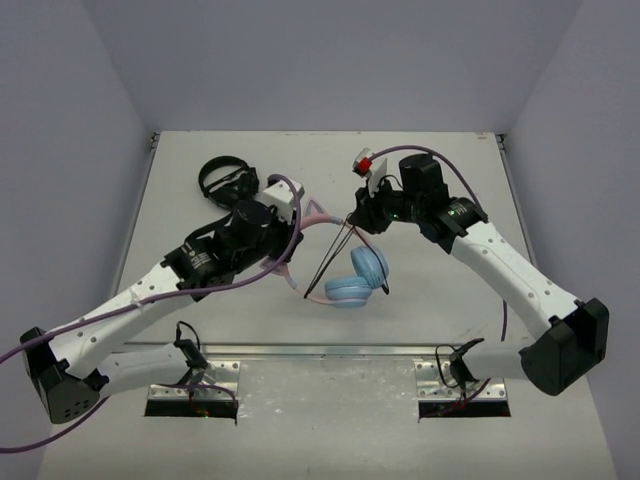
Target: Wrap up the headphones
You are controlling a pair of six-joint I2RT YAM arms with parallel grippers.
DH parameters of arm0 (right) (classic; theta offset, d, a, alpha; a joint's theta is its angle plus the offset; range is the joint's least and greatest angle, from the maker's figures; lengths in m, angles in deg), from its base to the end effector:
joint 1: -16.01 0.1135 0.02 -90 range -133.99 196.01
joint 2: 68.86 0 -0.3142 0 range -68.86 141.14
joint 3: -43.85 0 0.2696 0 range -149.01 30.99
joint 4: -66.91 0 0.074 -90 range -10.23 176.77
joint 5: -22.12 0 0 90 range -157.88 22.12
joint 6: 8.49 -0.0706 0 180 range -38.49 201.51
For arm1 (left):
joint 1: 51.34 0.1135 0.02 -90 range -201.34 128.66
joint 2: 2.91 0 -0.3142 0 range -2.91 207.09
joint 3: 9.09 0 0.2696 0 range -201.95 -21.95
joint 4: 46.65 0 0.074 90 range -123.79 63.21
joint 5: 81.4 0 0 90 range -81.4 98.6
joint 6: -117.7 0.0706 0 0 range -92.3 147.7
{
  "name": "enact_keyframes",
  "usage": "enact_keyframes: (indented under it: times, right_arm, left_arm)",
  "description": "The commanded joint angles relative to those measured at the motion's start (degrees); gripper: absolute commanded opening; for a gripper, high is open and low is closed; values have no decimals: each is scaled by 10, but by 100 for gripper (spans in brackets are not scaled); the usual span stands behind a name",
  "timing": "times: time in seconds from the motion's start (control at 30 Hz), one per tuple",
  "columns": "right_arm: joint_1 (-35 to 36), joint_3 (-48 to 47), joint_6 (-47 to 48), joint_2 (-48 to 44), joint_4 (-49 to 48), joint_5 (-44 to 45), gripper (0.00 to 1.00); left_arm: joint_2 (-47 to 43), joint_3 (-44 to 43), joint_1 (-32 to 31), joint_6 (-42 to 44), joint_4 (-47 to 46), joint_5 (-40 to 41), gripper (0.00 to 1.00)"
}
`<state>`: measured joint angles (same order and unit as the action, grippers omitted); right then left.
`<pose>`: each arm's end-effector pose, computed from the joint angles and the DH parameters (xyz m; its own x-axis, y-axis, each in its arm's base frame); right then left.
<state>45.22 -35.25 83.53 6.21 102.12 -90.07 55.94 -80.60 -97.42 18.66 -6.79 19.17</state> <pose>0.2726 0.1830 0.3639 -0.4257 -0.2754 -0.8619 -0.7494 0.6412 0.1653 0.1814 -0.1697 0.3759 -0.4066 0.1996 -0.8915 0.5377 0.8412 -0.0569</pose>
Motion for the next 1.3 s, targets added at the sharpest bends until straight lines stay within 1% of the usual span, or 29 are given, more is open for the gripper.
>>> enact_keyframes:
  times: [0.0, 0.2, 0.23, 0.3, 0.37, 0.43, 0.47, 0.5, 0.63, 0.67, 0.7, 0.77, 0.8, 0.87, 0.93, 0.97, 1.07, 1.2, 1.27]
  right_arm:
    - [-14, 16, -17, 0, -40, -1, 22]
    - [-28, 50, -40, -17, -42, -17, 26]
    - [-31, 55, -41, -19, -41, -22, 27]
    - [-36, 60, -43, -20, -34, -22, 32]
    - [-43, 64, -49, -21, -31, -18, 36]
    - [-57, 71, -55, -22, -31, -14, 37]
    - [-64, 73, -62, -22, -30, -23, 39]
    - [-76, 78, -67, -20, -28, -26, 45]
    - [-99, 96, -90, -15, -17, -14, 51]
    - [-103, 102, -95, -15, -13, -4, 54]
    - [-115, 115, -100, -15, -11, 18, 56]
    - [-131, 131, -131, -13, -5, 35, 61]
    - [-150, 155, -157, -12, -5, 40, 64]
    - [-172, 189, -182, -5, -1, 46, 64]
    - [-179, 212, -215, -6, -2, 70, 65]
    - [-181, 230, -233, -13, -1, 91, 65]
    - [-182, 237, -249, -40, 27, 108, 66]
    - [-182, 225, -254, -76, 59, 113, 67]
    - [-182, 225, -255, -95, 71, 89, 68]
  left_arm:
    - [6, -53, 8, 1, -70, -24, 0]
    - [28, -66, 61, 17, -96, -80, 0]
    - [32, -66, 66, 19, -100, -101, 1]
    - [36, -66, 81, 29, -108, -138, 0]
    - [43, -63, 88, 37, -113, -158, 0]
    - [50, -60, 95, 43, -118, -173, 0]
    - [54, -57, 100, 44, -121, -179, 0]
    - [57, -55, 102, 43, -128, -186, 0]
    - [73, -46, 114, 49, -141, -185, 0]
    - [77, -45, 118, 53, -144, -187, 0]
    - [82, -45, 124, 54, -145, -194, 0]
    - [92, -41, 143, 62, -152, -204, 0]
    - [98, -41, 149, 67, -153, -217, 0]
    - [105, -43, 168, 76, -154, -227, 0]
    - [117, -47, 181, 82, -150, -228, 0]
    - [123, -47, 185, 87, -146, -219, 0]
    - [136, -44, 196, 110, -129, -184, 0]
    - [137, -21, 214, 103, -128, -139, 0]
    - [132, -11, 228, 96, -124, -109, 0]
